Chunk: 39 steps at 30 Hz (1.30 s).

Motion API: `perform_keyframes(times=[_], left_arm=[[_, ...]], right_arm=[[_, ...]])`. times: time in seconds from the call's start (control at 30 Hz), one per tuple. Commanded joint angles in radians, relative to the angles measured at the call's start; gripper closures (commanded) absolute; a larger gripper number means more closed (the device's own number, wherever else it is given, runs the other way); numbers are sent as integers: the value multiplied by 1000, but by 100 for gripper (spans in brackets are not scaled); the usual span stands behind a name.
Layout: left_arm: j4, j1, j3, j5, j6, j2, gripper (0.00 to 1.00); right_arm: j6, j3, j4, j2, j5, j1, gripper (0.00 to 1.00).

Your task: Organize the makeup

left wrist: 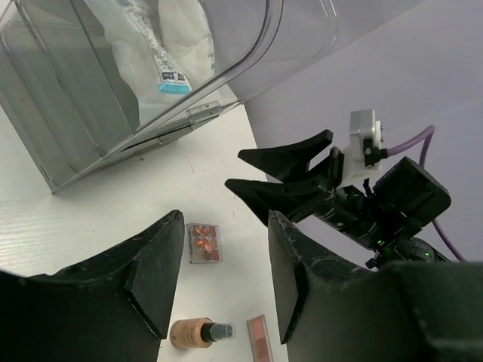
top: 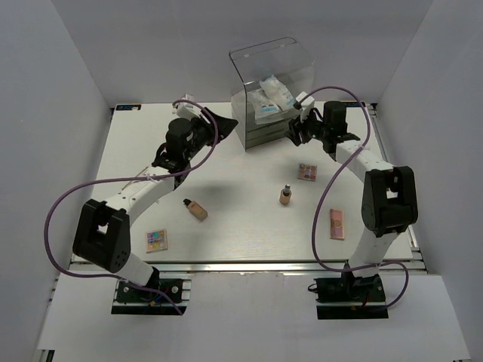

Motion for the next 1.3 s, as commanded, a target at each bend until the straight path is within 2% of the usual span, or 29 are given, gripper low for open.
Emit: perform_keyframes(times=[0.0,0.07,0.17,0.3,0.33,0.4,0.43,0.57,0.67,0.9,1.27], left_arm=[[67,4,-29,21,-27,-3,42],[107,4,-44,32,-56,9,42],[211,1,-76,61,-145,61,43],[329,-15,-93,73,-207,138,44],[339,-18,-89,70,-208,150,44],[348,-19,-69,75,-208,181,44],[351,-19,-64,78,-208,187,44],[311,-19,-36,84,-173,192,44],[278,-19,-32,81,-155,186,44],[231,-19,-65,31,-138,137,44],[106,-19,-56,-3,-73,74,43]], right_arm=[[-107,-32,62,-9,-58,17,41],[-93,-20,67,16,-105,-1,43],[66,47,68,62,-176,-55,46],[327,37,102,80,-97,-72,42],[486,37,93,97,-86,-79,42],[614,28,74,105,-58,-81,40],[733,12,92,103,-40,-81,39],[971,26,106,131,23,-81,28],[1094,49,146,171,5,-79,28],[1297,86,284,280,-41,-81,34],[1400,110,464,363,-121,-79,42]])
